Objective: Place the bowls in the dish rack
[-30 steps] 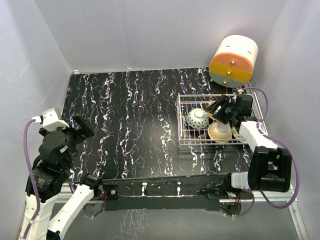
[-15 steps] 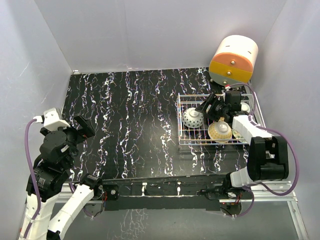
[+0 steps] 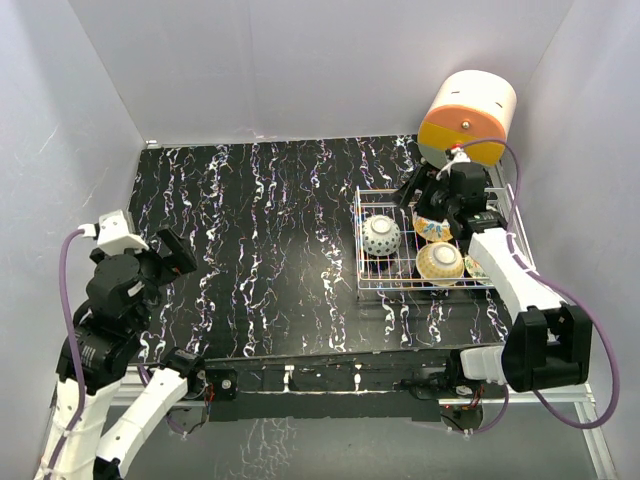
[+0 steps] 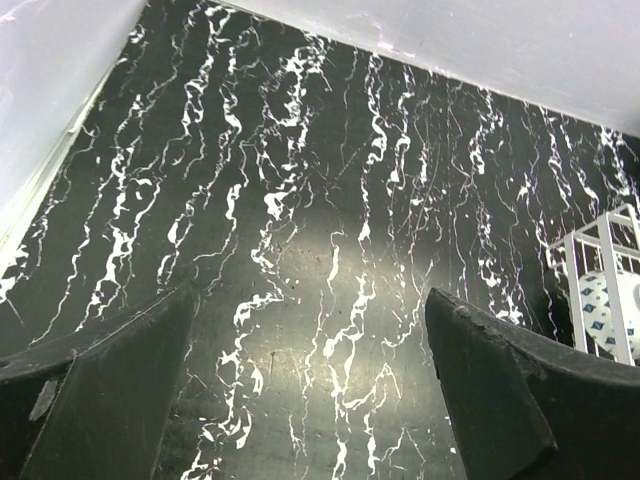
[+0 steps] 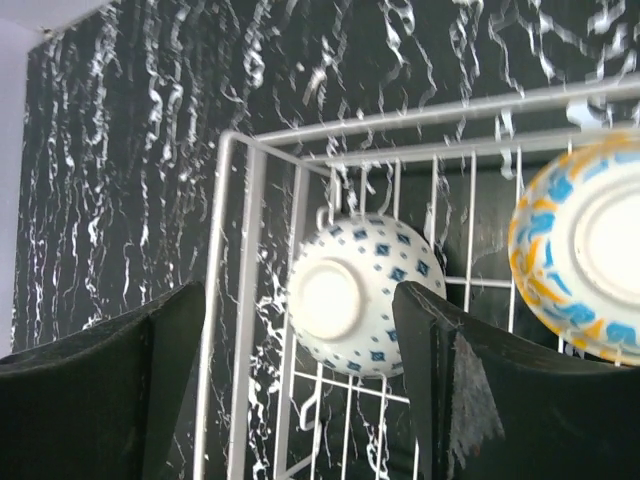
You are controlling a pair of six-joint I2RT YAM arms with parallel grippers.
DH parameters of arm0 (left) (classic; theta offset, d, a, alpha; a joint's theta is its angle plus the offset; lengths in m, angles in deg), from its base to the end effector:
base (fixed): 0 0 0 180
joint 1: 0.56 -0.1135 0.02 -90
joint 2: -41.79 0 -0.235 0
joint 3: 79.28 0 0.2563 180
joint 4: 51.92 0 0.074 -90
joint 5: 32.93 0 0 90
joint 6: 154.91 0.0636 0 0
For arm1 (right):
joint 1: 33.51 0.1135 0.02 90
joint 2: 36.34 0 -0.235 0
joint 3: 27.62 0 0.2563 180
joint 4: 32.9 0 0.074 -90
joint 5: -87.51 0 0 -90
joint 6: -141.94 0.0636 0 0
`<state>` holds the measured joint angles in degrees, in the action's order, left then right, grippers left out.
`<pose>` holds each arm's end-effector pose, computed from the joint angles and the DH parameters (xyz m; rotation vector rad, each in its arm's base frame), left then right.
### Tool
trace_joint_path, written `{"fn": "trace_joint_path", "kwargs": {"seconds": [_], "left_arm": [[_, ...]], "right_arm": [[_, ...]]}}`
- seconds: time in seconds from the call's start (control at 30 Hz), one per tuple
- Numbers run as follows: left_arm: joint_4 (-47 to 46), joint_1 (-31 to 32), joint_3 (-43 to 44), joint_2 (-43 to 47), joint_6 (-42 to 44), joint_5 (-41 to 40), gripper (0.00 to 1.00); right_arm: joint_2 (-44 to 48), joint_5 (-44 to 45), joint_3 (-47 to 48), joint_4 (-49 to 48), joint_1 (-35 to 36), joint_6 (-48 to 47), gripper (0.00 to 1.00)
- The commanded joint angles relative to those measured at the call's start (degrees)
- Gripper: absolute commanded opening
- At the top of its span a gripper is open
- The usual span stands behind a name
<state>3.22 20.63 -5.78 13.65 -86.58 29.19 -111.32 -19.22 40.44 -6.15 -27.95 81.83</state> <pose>0.1237 -0.0161 0.3846 -0.3597 1.6853 -0.1294 0.3225 0.0498 0.2348 0.2944 2.1877 0.6669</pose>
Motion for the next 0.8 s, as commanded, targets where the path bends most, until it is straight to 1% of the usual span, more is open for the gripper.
{"fn": "trace_joint_path", "kwargs": {"seconds": [0.0,0.03,0.07,0.17,0.33,0.5,0.77], "left_arm": [[-0.66,0.25,0.14,-3.98,0.23,5.23,0.97],[-0.79,0.25,-0.05,-5.00,0.16,6.29,0.97],[-0.90,0.25,-0.29,-6.14,0.02,7.33,0.97],[-1.53,0.23,-0.67,-9.48,-0.57,8.84,0.97],[-4.46,0.26,-1.81,-11.87,-1.27,10.40,0.97],[-6.16,0.26,-3.72,-12.65,-2.05,11.91,0.97],[-6.23,0.25,-3.71,-13.42,-1.53,11.75,0.97]], "right_arm": [[1.70,5.47,7.31,5.58,4.25,-7.56,0.84],[1.46,7.17,8.23,6.94,6.78,-8.43,0.97],[1.31,8.71,9.02,7.81,9.02,-9.05,0.98],[0.82,12.19,11.66,9.96,15.26,-9.90,0.99],[1.06,13.63,14.44,10.59,22.89,-11.55,0.99],[1.01,13.28,16.48,11.48,23.87,-12.15,0.99],[2.83,13.25,14.71,10.16,23.88,-12.86,0.99]]}}
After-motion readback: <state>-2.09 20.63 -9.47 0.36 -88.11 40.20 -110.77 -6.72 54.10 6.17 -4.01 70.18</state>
